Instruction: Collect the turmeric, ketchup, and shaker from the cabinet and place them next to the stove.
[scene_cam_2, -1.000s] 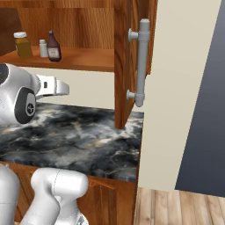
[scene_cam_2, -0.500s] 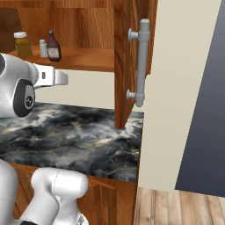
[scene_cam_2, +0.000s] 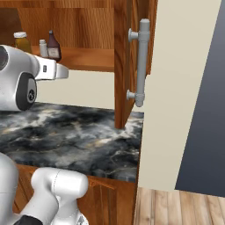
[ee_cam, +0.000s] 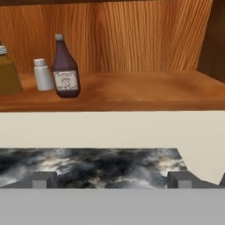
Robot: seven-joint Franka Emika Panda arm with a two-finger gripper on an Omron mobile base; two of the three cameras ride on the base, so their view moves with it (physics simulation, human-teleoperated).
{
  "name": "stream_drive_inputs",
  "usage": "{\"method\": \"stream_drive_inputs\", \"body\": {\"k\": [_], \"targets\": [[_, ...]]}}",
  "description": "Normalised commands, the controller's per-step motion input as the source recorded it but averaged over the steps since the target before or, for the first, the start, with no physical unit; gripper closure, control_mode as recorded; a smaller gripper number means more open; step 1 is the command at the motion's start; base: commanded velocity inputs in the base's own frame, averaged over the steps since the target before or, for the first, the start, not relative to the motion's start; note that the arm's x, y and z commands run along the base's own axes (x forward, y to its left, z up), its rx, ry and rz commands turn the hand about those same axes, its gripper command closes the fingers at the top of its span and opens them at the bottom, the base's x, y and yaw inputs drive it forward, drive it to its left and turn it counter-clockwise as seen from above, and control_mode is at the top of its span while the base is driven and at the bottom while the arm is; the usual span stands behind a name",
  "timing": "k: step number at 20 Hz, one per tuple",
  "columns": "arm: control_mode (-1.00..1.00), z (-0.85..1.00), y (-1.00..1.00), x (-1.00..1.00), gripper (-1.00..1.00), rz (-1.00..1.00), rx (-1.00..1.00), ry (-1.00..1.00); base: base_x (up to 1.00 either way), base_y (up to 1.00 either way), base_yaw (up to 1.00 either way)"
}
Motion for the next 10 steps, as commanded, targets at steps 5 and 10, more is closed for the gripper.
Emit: {"method": "stream_drive_inputs", "body": {"k": [5, 10], "targets": [[-1.0, 0.35, 0.04, 0.08, -1.0, 0.05, 0.08, -0.07, 0.0, 0.0, 0.0], [-1.0, 0.3, 0.15, 0.0, -1.0, 0.06, 0.01, -0.12, 0.0, 0.0, 0.0]]}}
